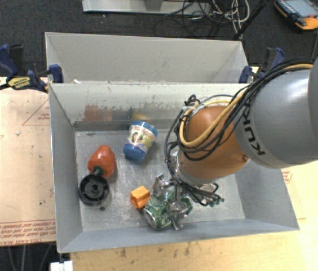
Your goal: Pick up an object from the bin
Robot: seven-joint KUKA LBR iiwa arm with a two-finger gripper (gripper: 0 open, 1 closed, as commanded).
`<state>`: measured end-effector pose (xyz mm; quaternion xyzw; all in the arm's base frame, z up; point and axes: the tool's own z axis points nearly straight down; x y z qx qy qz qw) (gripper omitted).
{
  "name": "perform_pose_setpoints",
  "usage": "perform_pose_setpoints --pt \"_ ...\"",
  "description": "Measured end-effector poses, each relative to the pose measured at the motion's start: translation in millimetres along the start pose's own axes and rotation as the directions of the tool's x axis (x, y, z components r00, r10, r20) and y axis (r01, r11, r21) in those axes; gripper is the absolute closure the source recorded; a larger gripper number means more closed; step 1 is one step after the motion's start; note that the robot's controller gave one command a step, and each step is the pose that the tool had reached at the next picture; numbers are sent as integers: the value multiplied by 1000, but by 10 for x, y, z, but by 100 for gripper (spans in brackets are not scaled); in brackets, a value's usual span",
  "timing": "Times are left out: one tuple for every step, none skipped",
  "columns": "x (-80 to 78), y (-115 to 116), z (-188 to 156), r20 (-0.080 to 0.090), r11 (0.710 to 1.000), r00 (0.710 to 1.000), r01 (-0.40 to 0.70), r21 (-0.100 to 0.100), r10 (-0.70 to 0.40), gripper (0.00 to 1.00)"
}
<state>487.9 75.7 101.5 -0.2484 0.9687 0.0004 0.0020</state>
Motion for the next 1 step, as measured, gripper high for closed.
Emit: perform_pose_setpoints --pt "13 9 -61 -8 1000 1000 0 -3 0 100"
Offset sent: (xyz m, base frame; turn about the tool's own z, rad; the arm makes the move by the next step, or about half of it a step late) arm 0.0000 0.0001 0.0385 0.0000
